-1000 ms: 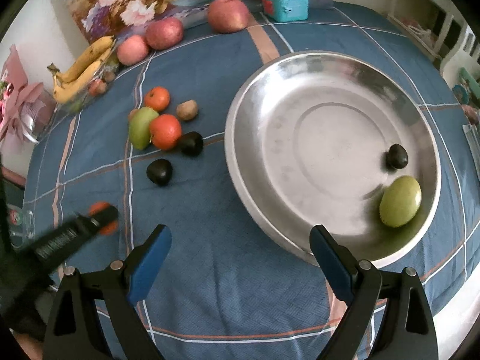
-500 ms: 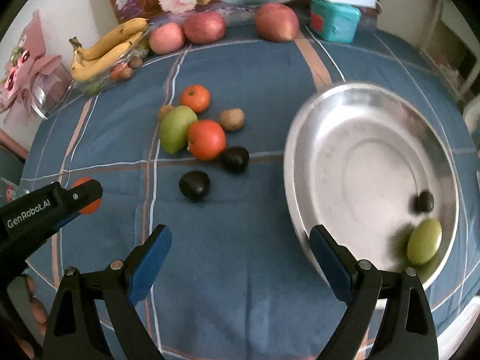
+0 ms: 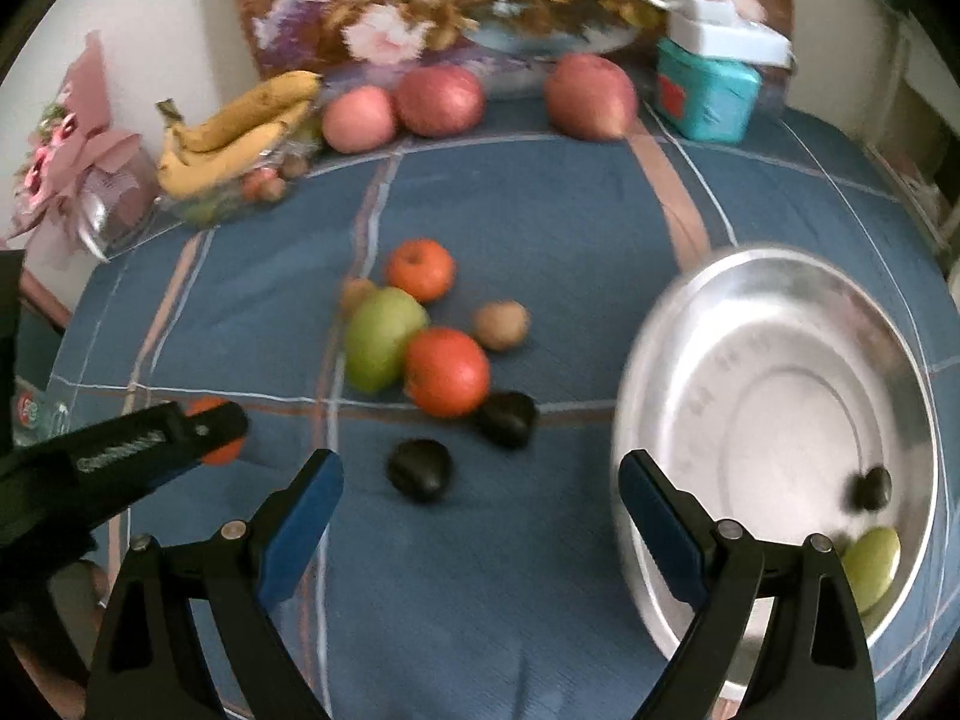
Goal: Organize fruits
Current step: 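Grasp another black plum with the right tool while the left tool holds the orange, then carry the orange and plum over the steel plate and release both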
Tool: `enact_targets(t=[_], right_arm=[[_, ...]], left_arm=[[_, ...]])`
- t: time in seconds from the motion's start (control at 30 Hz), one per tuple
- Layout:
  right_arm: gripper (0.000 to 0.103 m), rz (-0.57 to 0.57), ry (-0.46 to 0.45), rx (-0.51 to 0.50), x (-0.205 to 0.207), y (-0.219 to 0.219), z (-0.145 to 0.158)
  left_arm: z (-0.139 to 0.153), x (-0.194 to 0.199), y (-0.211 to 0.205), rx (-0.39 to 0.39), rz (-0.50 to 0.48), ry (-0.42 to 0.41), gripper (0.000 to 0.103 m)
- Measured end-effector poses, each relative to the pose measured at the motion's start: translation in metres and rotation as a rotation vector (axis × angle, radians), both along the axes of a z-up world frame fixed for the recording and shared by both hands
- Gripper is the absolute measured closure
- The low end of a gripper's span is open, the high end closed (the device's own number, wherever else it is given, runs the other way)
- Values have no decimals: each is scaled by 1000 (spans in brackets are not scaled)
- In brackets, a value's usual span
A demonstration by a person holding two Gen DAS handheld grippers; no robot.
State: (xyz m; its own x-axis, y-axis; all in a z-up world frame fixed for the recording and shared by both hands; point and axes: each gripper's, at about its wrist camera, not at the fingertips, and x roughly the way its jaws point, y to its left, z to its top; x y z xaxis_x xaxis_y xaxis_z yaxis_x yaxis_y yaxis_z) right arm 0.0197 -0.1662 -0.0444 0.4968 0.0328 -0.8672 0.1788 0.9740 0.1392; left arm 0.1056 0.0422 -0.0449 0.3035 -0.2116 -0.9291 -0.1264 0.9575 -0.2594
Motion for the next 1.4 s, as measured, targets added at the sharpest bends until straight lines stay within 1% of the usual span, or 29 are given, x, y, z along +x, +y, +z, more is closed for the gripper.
enact_targets(t=[0.07,0.13,0.23,0.37,0.43,0.5,0.57,0.6,0.63,0.67,0.7,0.73,0.77,0.83,0.9,1.07,1.13,1.2,1.4], right_arm=[[10,21,4,-3,6,7,-2],[10,27,30,4,11,12,-8],[15,20,79,26,16,13,-19],[16,8,145,38,20,15,-33],[18,11,163,47,22,17,-38],[20,16,161,42,24,20,-39],[27,33,144,50,27,25,-36],[34,39,135,61,28,27,-35],[39,43,131,64,29,29,-33],[41,50,127,65,30,32,-33],[47,55,125,64,31,33,-33],[52,59,127,57,32,34,-33],[54,61,129,41,33,36,-34],[65,62,130,7,33,37,-33],[73,61,133,-24,33,37,-34],[74,63,135,-22,31,33,-32],[74,60,130,-6,29,32,-28],[74,59,118,17,27,31,-22],[74,55,74,42,21,28,-1]], left_arm=[[-1,0,1,0,3,1,65],[-2,0,2,0,5,4,65],[-3,1,2,-2,5,9,65],[-5,2,-1,3,-5,16,65],[-6,2,-2,4,-5,17,65],[-6,3,-3,7,-3,15,65],[-5,3,-3,9,-1,13,65],[-5,3,-4,10,-1,12,65],[-5,3,-4,11,-3,12,65],[-5,3,-5,13,-4,12,65],[-5,3,-5,14,-5,11,65],[-5,3,-6,15,-6,10,65],[-5,3,-5,16,-6,9,65],[-5,3,-5,16,-6,8,65],[-5,2,-5,16,-5,7,65],[-3,1,-4,14,-2,2,65],[-2,0,-3,16,-1,-2,65],[0,-1,-4,20,-1,-5,65],[1,-3,-6,37,-7,-8,65]])
